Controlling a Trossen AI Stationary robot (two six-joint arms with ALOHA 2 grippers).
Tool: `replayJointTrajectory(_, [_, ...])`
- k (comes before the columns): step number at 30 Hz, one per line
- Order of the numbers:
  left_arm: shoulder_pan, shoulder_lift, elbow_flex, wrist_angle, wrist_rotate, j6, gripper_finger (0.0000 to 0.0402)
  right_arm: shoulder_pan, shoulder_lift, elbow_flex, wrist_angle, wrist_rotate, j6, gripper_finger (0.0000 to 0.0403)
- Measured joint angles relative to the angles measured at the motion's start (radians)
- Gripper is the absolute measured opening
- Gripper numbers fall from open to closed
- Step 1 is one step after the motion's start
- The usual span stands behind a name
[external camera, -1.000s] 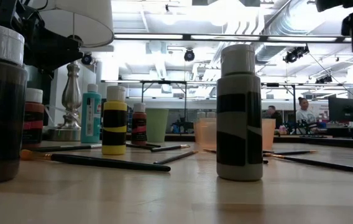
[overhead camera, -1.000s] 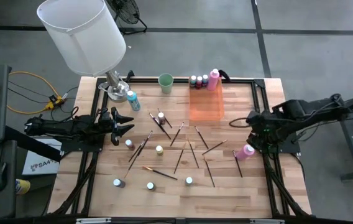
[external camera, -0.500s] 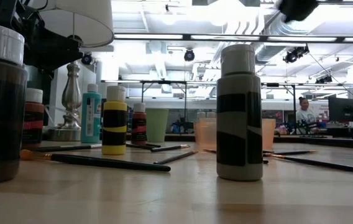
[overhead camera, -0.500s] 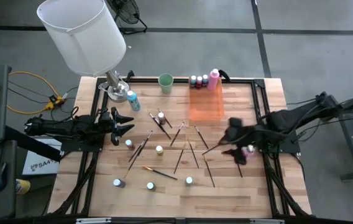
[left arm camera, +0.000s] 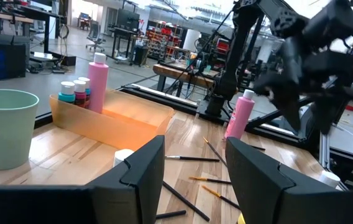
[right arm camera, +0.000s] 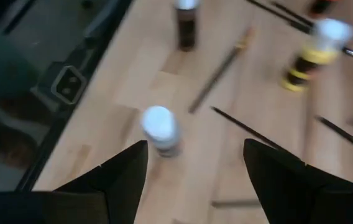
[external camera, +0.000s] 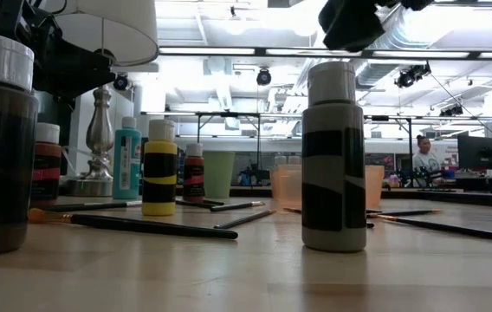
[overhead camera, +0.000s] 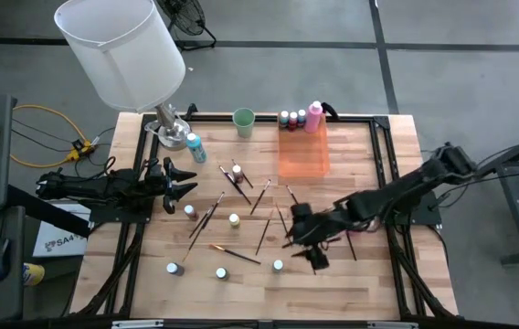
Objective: Pick & Place Paint Supplies
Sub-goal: Put the gray paint bottle into the orange bin
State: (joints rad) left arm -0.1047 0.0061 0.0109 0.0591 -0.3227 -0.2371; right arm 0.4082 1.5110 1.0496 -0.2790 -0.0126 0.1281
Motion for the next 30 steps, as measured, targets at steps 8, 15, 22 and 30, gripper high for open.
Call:
replayJointTrajectory(8, [0.0, 0.0, 0.0, 0.0, 0.0, 0.0, 0.0168, 0.026, 0.132, 0.0, 0.146, -0.047, -0.068, 0.0258])
replayJointTrajectory(15, [0.0, 0.0, 0.0, 0.0, 0.0, 0.0, 0.0168, 0.027, 0.183, 0.0, 0.2, -0.042, -0.073, 0.0258])
replayJointTrajectory(22, [0.0, 0.0, 0.0, 0.0, 0.0, 0.0, 0.0168, 0.026, 0.198, -0.001, 0.18, -0.031, -0.083, 0.0258])
replayJointTrajectory(30, [0.0, 0.0, 0.0, 0.0, 0.0, 0.0, 0.0168, 0.031, 0.231, 0.0, 0.191, -0.032, -0.099, 0.0257])
